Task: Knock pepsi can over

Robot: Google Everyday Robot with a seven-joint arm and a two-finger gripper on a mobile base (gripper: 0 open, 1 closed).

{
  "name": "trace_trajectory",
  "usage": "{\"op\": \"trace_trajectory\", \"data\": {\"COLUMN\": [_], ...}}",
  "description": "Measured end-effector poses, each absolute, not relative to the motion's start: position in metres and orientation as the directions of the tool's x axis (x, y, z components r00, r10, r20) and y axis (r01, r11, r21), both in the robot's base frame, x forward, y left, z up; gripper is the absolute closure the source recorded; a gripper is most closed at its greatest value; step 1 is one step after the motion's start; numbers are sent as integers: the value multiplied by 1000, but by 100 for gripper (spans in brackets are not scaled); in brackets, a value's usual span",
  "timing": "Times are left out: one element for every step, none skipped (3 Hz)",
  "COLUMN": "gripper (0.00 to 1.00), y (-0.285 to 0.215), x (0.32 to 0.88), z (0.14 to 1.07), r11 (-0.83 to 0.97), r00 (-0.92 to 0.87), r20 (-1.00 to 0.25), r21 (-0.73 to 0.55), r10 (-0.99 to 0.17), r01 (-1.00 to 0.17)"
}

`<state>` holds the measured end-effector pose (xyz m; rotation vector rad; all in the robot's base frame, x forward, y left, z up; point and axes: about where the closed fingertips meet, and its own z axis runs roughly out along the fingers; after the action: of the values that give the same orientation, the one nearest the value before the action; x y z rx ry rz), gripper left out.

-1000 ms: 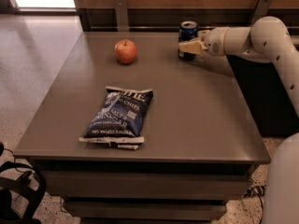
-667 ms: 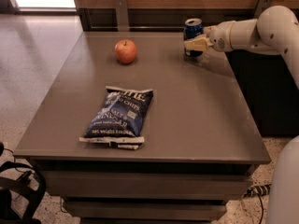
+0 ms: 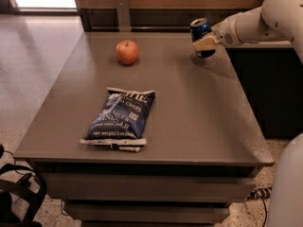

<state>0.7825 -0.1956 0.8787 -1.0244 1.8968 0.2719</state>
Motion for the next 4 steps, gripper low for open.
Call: {"op": "trace_trajectory", "data": {"gripper": [100, 100, 100, 100], "y": [-207, -211, -213, -215], "x": [780, 779, 774, 765], "z": [877, 875, 871, 869], "r11": [614, 593, 561, 529], "r00": [-274, -303, -325, -344], "r20": [-705, -634, -572, -510], "r21": [-283, -312, -300, -277], "r10": [-654, -712, -753, -788], "r01": [-737, -742, -772, -802]}}
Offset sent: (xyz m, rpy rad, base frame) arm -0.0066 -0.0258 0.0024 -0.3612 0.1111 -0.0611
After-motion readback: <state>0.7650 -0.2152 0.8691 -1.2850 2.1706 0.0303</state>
